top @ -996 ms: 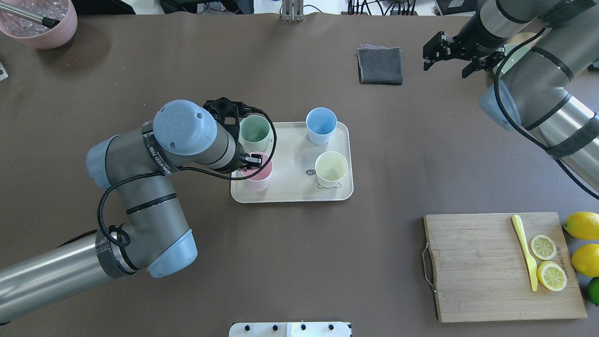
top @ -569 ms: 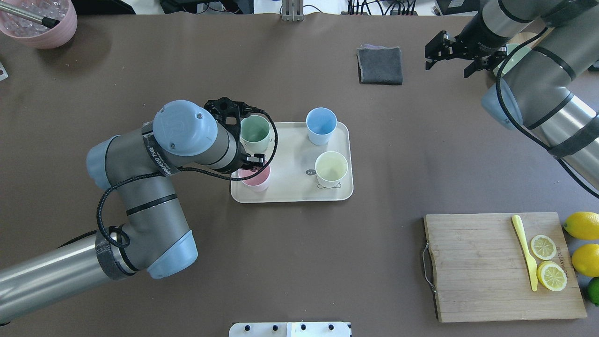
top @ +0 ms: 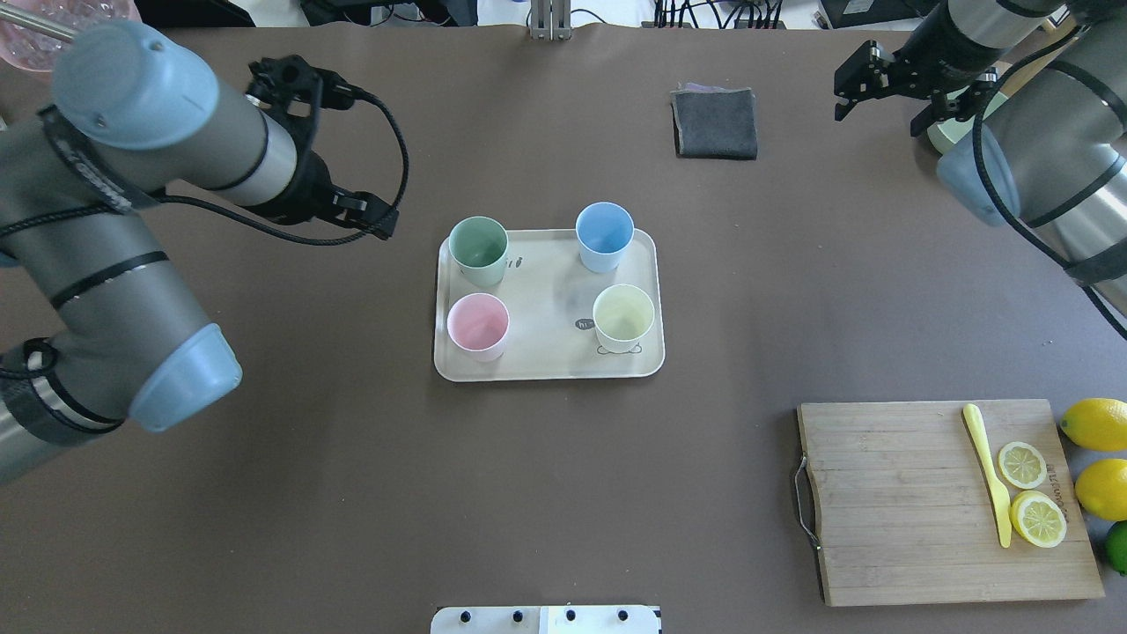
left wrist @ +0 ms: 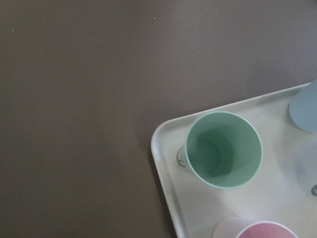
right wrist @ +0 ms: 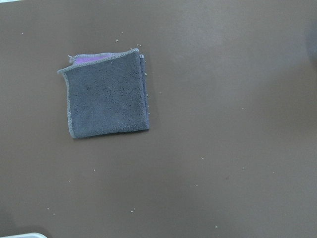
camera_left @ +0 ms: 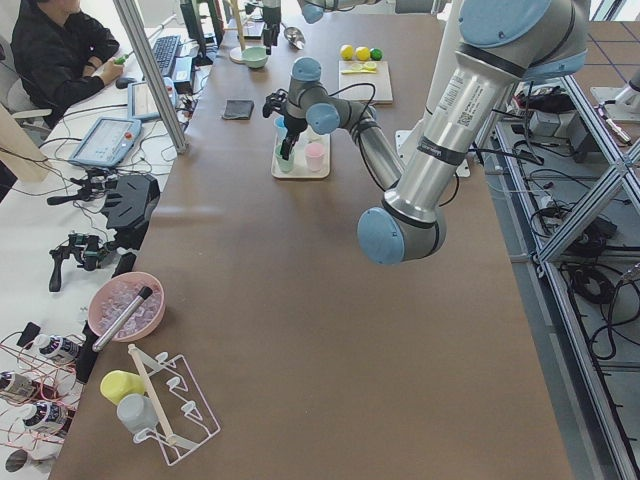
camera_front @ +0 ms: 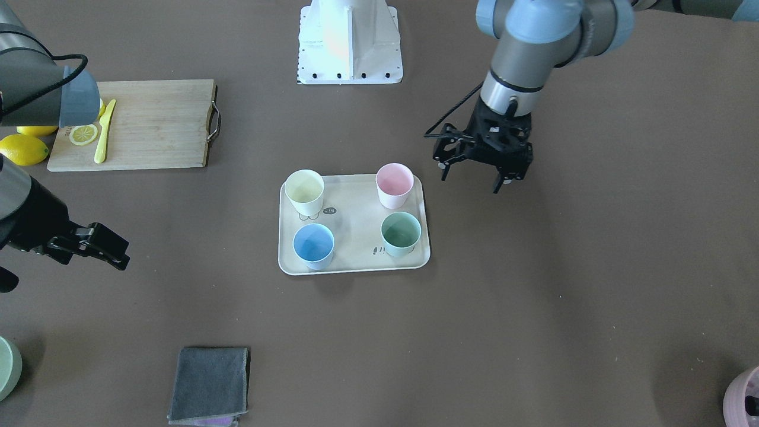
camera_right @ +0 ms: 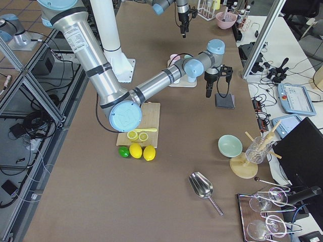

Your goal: Place all cups on tray

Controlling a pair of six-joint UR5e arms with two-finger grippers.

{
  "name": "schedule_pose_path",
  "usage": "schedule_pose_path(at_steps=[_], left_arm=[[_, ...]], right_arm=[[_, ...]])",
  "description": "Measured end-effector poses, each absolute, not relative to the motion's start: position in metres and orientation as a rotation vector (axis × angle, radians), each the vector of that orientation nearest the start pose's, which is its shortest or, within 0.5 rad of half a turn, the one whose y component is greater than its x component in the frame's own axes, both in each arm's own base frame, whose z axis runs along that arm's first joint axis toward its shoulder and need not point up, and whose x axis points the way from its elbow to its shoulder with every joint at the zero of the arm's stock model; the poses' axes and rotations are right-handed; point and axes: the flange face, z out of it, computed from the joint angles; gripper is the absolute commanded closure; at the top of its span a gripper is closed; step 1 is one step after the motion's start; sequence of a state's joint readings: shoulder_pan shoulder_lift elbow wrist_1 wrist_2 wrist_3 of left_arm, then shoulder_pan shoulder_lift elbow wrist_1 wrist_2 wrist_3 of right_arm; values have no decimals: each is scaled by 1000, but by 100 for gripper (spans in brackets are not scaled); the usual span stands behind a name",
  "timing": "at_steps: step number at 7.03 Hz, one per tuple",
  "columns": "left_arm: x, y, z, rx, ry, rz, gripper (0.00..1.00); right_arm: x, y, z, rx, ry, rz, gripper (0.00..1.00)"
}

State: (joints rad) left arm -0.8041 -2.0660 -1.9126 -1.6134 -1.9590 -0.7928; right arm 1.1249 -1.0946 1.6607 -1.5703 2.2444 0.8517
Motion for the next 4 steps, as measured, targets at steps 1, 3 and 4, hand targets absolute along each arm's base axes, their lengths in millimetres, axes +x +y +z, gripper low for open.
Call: schedule_pose_path(at_steps=[1,3,4], left_arm=[[319,-506,233,382,862,121,2],[281,-526,272,475,813,51,2],[276,-538,301,504,773,20,2]], right_arm=[[-190,-603,362,35,-839,159,0],[-111,-577,440,17,-820,110,0],[-67,-568,488,18,-798,79,0]])
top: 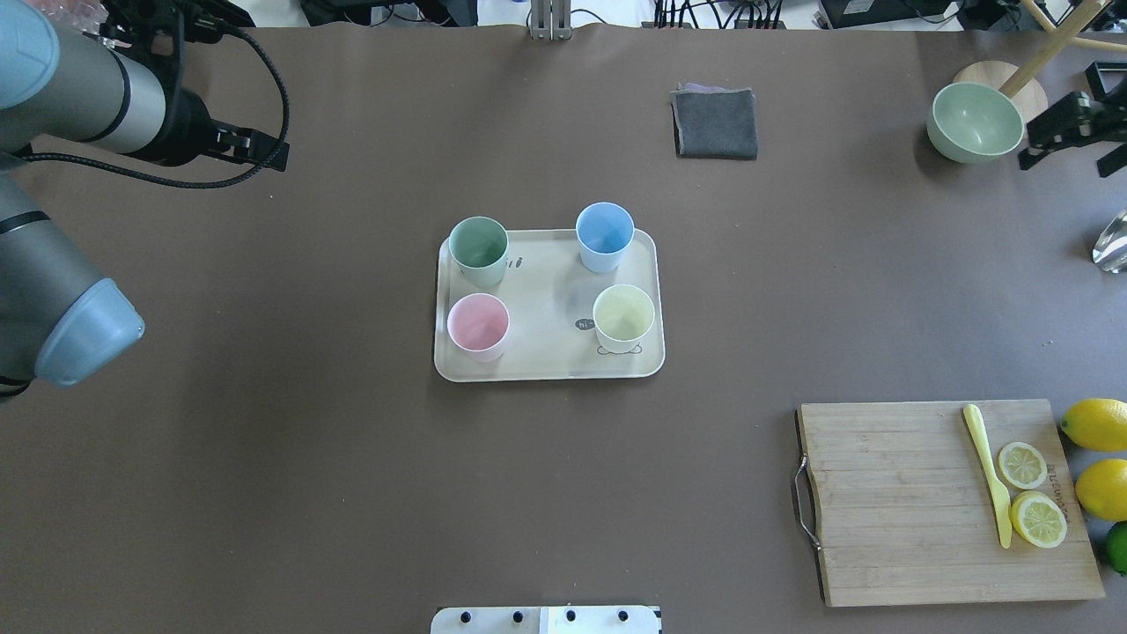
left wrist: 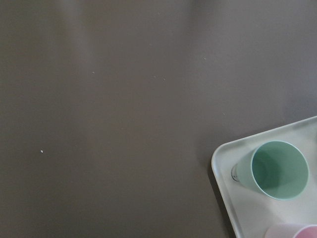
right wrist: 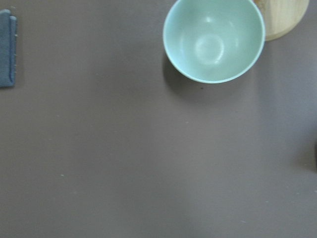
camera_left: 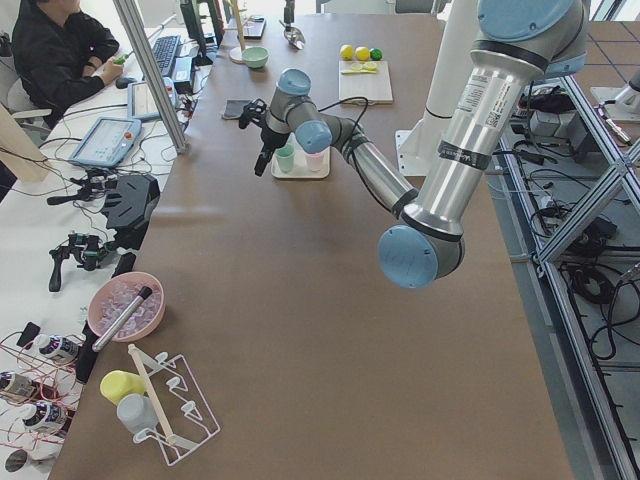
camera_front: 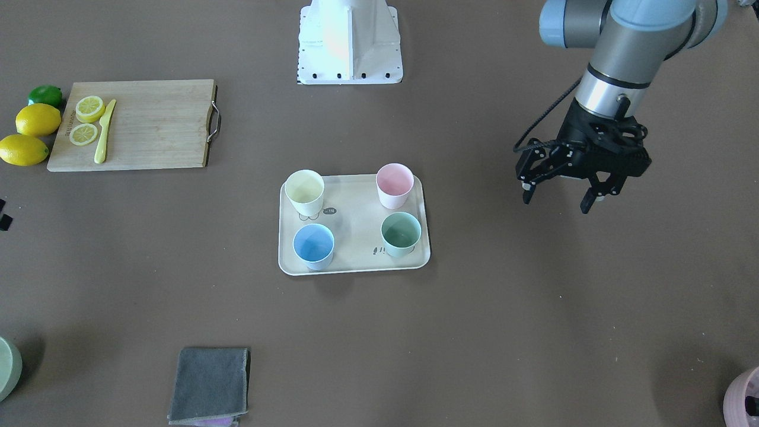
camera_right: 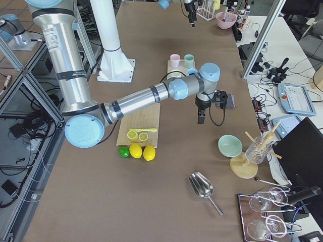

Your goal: Place all cups on tray

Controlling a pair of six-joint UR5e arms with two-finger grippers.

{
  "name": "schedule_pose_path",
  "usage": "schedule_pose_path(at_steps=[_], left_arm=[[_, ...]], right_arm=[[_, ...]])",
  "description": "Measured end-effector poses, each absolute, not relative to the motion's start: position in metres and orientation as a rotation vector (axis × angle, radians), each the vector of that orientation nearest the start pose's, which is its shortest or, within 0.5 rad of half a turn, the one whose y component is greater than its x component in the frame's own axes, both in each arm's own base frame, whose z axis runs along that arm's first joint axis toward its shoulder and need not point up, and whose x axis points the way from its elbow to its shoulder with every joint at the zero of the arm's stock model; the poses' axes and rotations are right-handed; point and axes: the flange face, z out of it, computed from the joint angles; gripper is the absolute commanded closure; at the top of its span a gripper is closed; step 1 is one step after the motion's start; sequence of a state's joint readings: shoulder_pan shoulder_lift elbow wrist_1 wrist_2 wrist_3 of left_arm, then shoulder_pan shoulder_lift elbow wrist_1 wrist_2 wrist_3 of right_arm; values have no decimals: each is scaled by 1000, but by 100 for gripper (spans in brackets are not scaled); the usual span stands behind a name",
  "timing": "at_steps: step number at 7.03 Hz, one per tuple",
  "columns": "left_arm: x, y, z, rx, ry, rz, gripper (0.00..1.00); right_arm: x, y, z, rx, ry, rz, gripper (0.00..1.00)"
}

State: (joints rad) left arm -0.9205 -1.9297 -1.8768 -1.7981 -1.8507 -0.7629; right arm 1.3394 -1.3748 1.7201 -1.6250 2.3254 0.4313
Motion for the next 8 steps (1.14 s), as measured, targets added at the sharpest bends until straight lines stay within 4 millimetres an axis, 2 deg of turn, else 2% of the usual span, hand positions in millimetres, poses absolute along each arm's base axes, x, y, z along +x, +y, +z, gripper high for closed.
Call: schedule_pose_path(at_steps=[1,2,3,4,5,6,7,8], left_arm=[[266,-550,330,505,735,-12,3],[241,-566,358,461,707,-26,2],[202,-581,378,405,698,2,2],[146,-591,400,354,692,41,2],[90,-593,427,314,698,46,2],[38,-585,460,279,723,31,2],[-2,-571,490,260,741,22,2],[-29,-557,512,251,742,16,2]], right_arm=[[-27,-564,534,14,-776,53,0],[3,-562,574,5,-758,24,0],[21,-560,600,1,-748,-4,0],[32,-557,614,1,-745,-19,0],[37,-554,620,4,-748,-30,0],[40,-553,623,8,-752,-40,0],[41,-552,622,12,-755,-45,0],[42,-552,621,16,-758,-46,0]])
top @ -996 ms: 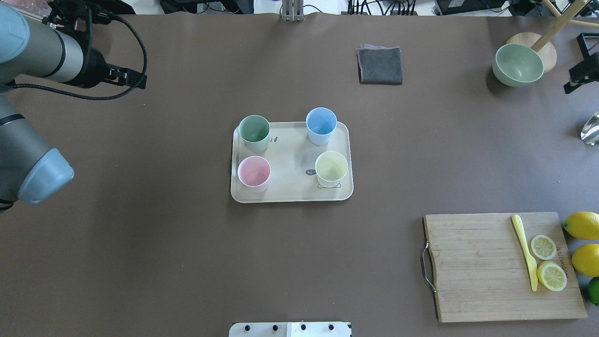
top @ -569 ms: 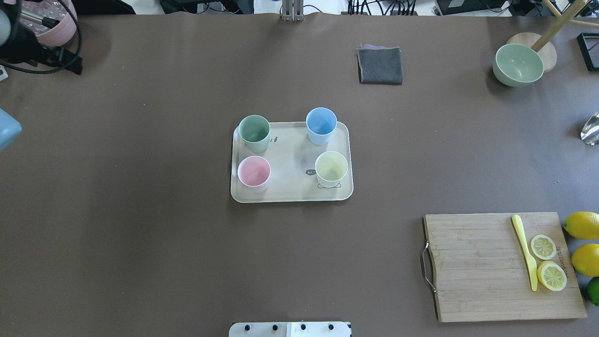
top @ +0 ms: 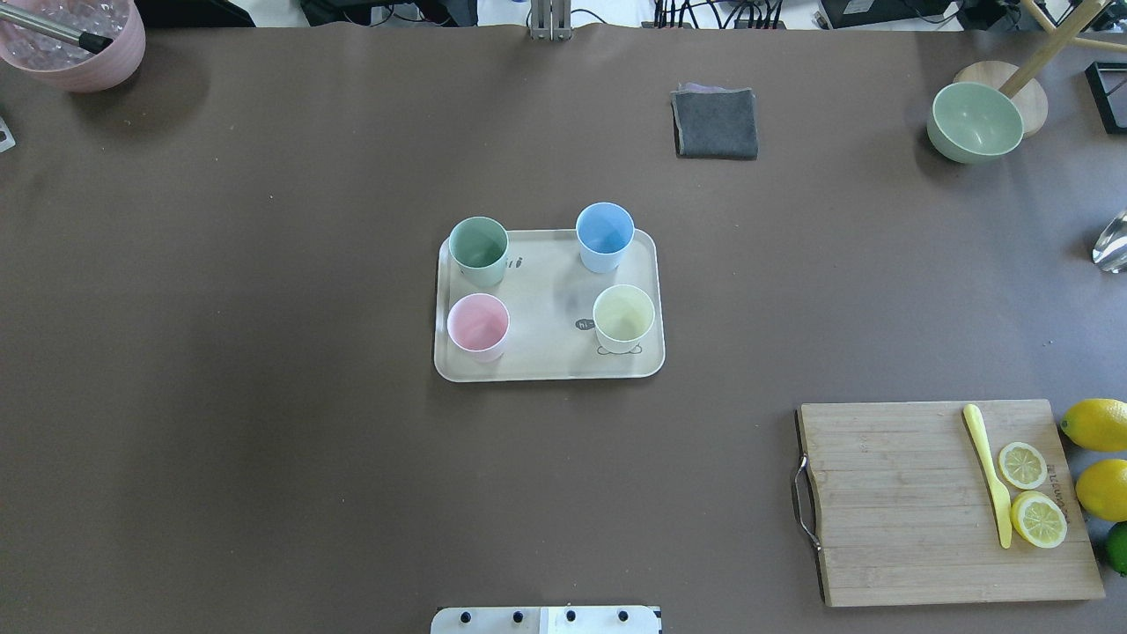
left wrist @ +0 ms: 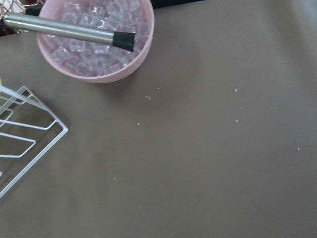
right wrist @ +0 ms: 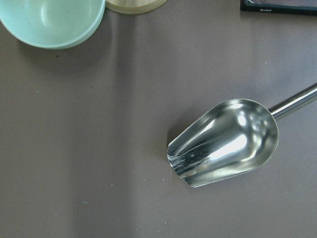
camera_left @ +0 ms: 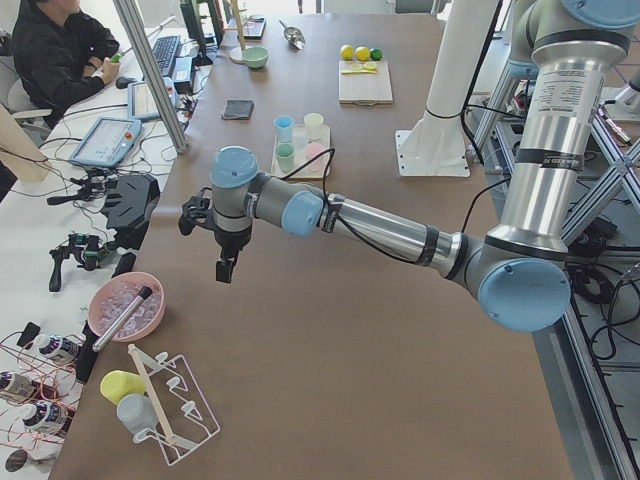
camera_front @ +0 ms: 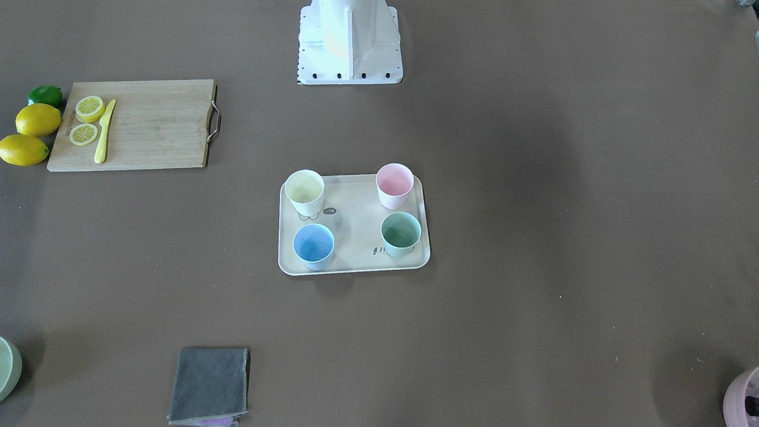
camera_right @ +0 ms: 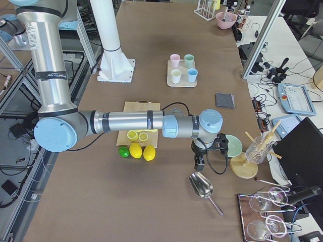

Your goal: Place all cups on tray

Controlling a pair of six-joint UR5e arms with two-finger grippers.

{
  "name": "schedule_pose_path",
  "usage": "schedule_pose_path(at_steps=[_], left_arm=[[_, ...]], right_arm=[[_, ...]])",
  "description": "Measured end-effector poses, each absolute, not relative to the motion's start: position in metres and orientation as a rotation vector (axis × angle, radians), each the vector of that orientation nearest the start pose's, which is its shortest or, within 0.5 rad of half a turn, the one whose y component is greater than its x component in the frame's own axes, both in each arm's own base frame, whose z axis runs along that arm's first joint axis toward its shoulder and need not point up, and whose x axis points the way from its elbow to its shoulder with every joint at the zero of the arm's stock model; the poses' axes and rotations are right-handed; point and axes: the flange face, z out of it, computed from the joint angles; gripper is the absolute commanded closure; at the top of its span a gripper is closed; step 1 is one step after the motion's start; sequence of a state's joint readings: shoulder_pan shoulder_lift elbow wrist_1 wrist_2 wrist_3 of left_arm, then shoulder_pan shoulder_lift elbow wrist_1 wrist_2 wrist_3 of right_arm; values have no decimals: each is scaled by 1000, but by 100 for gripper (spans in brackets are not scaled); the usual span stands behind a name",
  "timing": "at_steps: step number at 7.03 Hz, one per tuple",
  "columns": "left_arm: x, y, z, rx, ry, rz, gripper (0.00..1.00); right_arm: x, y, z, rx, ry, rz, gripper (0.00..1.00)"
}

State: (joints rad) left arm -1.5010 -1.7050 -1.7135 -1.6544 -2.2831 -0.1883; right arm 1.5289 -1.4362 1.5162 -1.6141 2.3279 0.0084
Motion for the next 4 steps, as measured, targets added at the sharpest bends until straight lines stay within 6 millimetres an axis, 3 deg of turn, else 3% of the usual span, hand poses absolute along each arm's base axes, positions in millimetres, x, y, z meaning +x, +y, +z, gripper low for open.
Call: schedule_pose_path(at_steps=[1,4], left_arm=[[-43,-547,529,236,741,6,2],[-57,-510,583,159,738,-39,3]], right_arm=[[43,-553,619,20,-764,-44,0],[43,-555,613,25,-777,-35,0]])
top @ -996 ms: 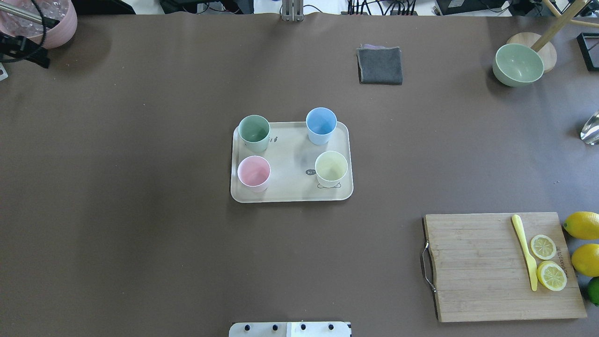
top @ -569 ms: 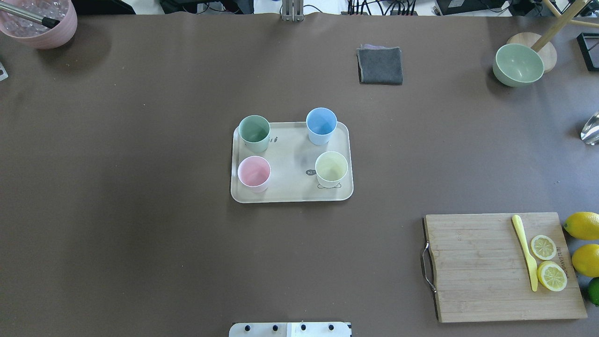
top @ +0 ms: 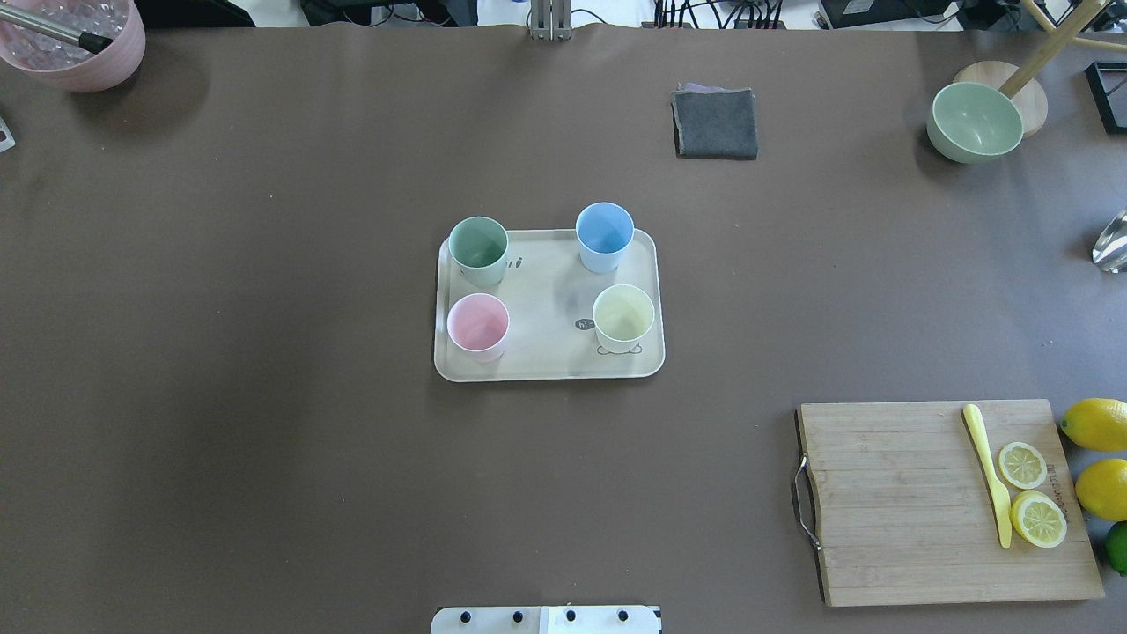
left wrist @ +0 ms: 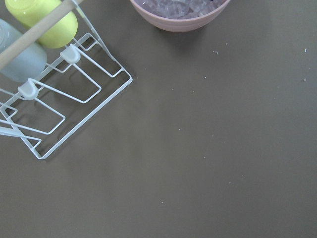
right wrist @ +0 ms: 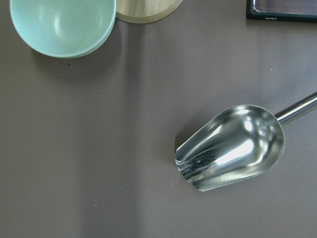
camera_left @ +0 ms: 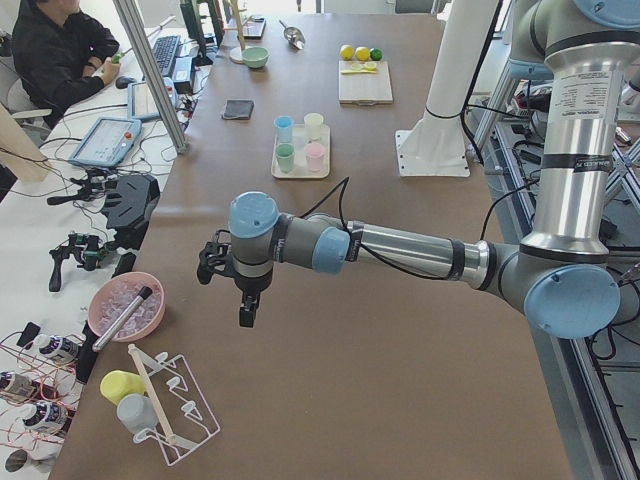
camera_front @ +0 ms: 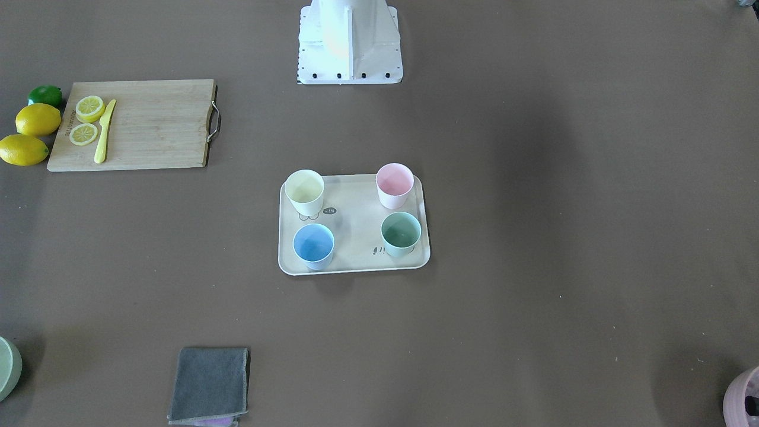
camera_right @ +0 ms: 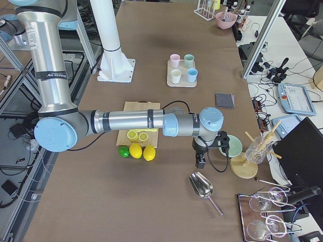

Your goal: Place all cups on tray

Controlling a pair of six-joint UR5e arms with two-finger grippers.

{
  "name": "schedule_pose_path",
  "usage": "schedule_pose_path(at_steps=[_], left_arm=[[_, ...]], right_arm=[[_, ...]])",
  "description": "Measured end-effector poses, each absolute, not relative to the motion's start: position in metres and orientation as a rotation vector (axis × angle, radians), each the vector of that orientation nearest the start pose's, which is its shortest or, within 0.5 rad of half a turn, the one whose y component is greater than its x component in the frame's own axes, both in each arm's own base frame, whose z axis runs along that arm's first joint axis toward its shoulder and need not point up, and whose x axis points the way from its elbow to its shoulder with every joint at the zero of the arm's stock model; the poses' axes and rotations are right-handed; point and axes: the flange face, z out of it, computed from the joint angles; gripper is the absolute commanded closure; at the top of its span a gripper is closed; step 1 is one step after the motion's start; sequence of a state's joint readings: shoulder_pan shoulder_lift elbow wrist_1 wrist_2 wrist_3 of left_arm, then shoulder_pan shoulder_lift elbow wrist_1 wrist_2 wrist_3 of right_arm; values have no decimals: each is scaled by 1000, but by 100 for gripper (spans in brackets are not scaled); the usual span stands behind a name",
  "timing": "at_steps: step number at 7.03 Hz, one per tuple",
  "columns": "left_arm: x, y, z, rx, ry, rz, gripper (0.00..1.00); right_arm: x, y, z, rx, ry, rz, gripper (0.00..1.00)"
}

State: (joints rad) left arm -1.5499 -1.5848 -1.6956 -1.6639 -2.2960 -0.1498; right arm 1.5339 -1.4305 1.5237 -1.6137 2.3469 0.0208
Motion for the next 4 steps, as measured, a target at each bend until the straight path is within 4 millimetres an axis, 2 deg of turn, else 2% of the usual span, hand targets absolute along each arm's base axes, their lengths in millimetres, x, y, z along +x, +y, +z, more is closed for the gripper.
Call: schedule_pose_path(at_steps=[2,4], left_arm=[[-65,-494,600,134,736,-67,2],[-69,-490,604,130,735,-75,2]], right_arm=[[43,-555,612,26,-778,-34,0],[43,-555,611,27,-782,-34,0]])
